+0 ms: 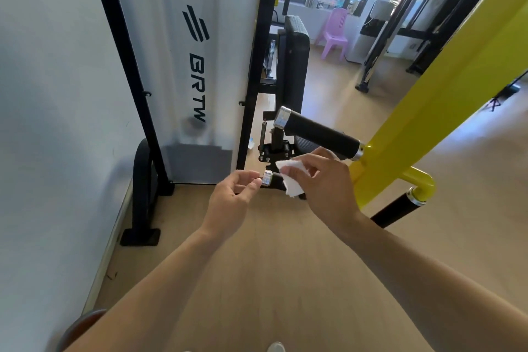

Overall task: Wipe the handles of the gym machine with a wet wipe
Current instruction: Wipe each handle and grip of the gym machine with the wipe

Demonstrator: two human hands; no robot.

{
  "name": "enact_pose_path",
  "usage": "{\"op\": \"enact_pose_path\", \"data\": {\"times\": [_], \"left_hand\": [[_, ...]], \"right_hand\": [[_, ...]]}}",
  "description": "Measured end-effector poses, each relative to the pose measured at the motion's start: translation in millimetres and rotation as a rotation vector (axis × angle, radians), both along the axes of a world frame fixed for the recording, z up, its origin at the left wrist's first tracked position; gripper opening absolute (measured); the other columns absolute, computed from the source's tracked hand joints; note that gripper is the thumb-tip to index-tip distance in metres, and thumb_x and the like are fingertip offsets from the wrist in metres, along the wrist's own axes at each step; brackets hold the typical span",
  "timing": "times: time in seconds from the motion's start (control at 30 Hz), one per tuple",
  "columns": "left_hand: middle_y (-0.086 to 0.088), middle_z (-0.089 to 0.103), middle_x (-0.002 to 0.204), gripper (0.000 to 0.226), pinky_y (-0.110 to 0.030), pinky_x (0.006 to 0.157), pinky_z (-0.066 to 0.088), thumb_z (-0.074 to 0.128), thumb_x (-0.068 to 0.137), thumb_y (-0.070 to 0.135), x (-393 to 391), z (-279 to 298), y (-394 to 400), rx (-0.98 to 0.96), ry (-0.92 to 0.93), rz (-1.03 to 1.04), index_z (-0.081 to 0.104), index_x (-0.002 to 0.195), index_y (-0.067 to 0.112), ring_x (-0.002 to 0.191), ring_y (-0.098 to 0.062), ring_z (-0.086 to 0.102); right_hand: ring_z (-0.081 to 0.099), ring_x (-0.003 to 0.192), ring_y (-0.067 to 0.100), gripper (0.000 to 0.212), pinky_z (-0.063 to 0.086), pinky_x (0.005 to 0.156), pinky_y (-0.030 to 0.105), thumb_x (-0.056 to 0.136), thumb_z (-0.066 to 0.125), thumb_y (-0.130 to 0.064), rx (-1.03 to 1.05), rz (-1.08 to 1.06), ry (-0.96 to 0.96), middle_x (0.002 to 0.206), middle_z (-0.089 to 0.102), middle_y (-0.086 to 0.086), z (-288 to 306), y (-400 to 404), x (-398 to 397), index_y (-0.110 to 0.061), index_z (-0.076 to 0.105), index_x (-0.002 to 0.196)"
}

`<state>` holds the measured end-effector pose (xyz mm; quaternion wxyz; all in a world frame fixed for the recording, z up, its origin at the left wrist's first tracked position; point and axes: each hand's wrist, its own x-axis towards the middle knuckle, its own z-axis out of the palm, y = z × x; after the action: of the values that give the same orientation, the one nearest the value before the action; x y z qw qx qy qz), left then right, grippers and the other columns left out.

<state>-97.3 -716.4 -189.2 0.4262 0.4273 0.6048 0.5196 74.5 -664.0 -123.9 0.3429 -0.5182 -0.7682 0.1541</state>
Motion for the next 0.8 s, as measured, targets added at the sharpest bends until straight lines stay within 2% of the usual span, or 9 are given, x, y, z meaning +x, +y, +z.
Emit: {"op": "enact_pose_path", "data": {"times": [0.1, 0.2, 0.33, 0.4, 0.47, 0.53, 0.6, 0.67, 0.8], "left_hand": [[0.004, 0.077, 0.088, 0.013, -0.029, 0.078, 0.051, 0.061, 0.096, 0.031, 2.2, 1.1, 0.8, -0.02, -0.114, -0.011, 0.073, 0.096, 0.025, 0.085, -0.017, 0.072], [0.001, 0.078, 0.091, 0.017, -0.037, 0.083, 0.052, 0.058, 0.098, 0.031, 4.5, 0.4, 2.3, -0.045, -0.162, -0.054, 0.075, 0.097, 0.024, 0.089, -0.019, 0.073], [0.005, 0.077, 0.092, 0.011, -0.027, 0.078, 0.054, 0.064, 0.095, 0.027, 5.2, -3.8, 4.4, -0.023, -0.122, 0.005, 0.072, 0.101, 0.024, 0.087, -0.012, 0.073], [0.008, 0.074, 0.094, 0.011, -0.013, 0.071, 0.05, 0.069, 0.091, 0.028, 4.4, -5.9, 8.7, 0.009, 0.011, 0.056, 0.07, 0.102, 0.025, 0.088, -0.009, 0.07], [0.015, 0.067, 0.105, 0.022, -0.006, 0.068, 0.045, 0.072, 0.089, 0.03, 3.6, -5.4, 15.8, 0.049, 0.135, 0.038, 0.066, 0.11, 0.026, 0.095, -0.003, 0.064], [0.019, 0.062, 0.117, 0.031, -0.006, 0.076, 0.041, 0.068, 0.091, 0.035, 3.9, -6.0, 23.8, 0.058, 0.212, -0.058, 0.062, 0.121, 0.03, 0.105, 0.003, 0.057], [0.016, 0.064, 0.123, 0.03, -0.01, 0.082, 0.043, 0.062, 0.096, 0.036, 4.8, -9.3, 29.3, 0.045, 0.207, -0.133, 0.062, 0.125, 0.03, 0.11, 0.002, 0.057], [0.016, 0.067, 0.12, 0.026, -0.019, 0.089, 0.051, 0.059, 0.097, 0.038, 5.3, -15.4, 32.0, 0.058, 0.199, -0.134, 0.064, 0.123, 0.031, 0.11, 0.0, 0.06], [0.018, 0.073, 0.109, 0.029, -0.038, 0.089, 0.058, 0.059, 0.096, 0.044, 7.0, -22.7, 32.5, 0.061, 0.132, -0.099, 0.068, 0.122, 0.035, 0.099, -0.015, 0.07]], "right_hand": [[0.065, 0.086, 0.012, 0.009, 0.057, 0.069, 0.036, 0.084, 0.08, -0.023, 0.232, 0.138, -0.18, 0.093, 0.068, -0.005, -10.5, 3.8, 4.5, -0.027, 0.08, 0.093], [0.071, 0.098, 0.021, 0.027, 0.06, 0.081, 0.043, 0.08, 0.083, -0.008, 0.223, 0.263, -0.368, 0.106, 0.075, -0.002, -35.1, 2.2, 12.5, -0.026, 0.08, 0.099], [0.056, 0.129, 0.012, 0.021, 0.038, 0.113, 0.028, 0.091, 0.071, -0.033, 0.069, 0.314, -0.327, 0.132, 0.066, -0.004, -38.2, -8.2, 17.0, -0.027, 0.078, 0.11], [0.06, 0.124, 0.011, 0.017, 0.047, 0.108, 0.033, 0.096, 0.065, -0.031, 0.021, 0.286, -0.254, 0.129, 0.068, -0.004, -36.4, -7.4, 14.4, -0.024, 0.077, 0.105], [0.066, 0.103, 0.012, 0.008, 0.057, 0.087, 0.036, 0.095, 0.067, -0.026, -0.03, 0.193, -0.194, 0.118, 0.069, -0.007, -37.8, -0.8, 10.0, -0.024, 0.067, 0.102], [0.063, 0.092, 0.014, 0.025, 0.058, 0.078, 0.035, 0.089, 0.074, -0.024, -0.088, 0.138, -0.229, 0.111, 0.066, -0.006, -40.3, 4.6, 3.1, -0.026, 0.058, 0.107], [0.067, 0.101, 0.021, 0.039, 0.058, 0.088, 0.037, 0.085, 0.079, -0.027, -0.082, 0.132, -0.358, 0.115, 0.069, 0.0, -44.2, 7.5, 0.0, -0.022, 0.061, 0.119], [0.063, 0.121, 0.028, 0.046, 0.046, 0.106, 0.042, 0.087, 0.076, -0.033, 0.023, 0.112, -0.568, 0.124, 0.07, 0.005, -43.9, 6.9, -0.5, -0.017, 0.063, 0.129], [0.047, 0.139, 0.025, 0.049, 0.024, 0.12, 0.042, 0.101, 0.052, -0.038, -0.002, 0.064, -0.75, 0.142, 0.058, 0.005, -48.6, 7.3, -7.4, -0.015, 0.046, 0.144]]}}
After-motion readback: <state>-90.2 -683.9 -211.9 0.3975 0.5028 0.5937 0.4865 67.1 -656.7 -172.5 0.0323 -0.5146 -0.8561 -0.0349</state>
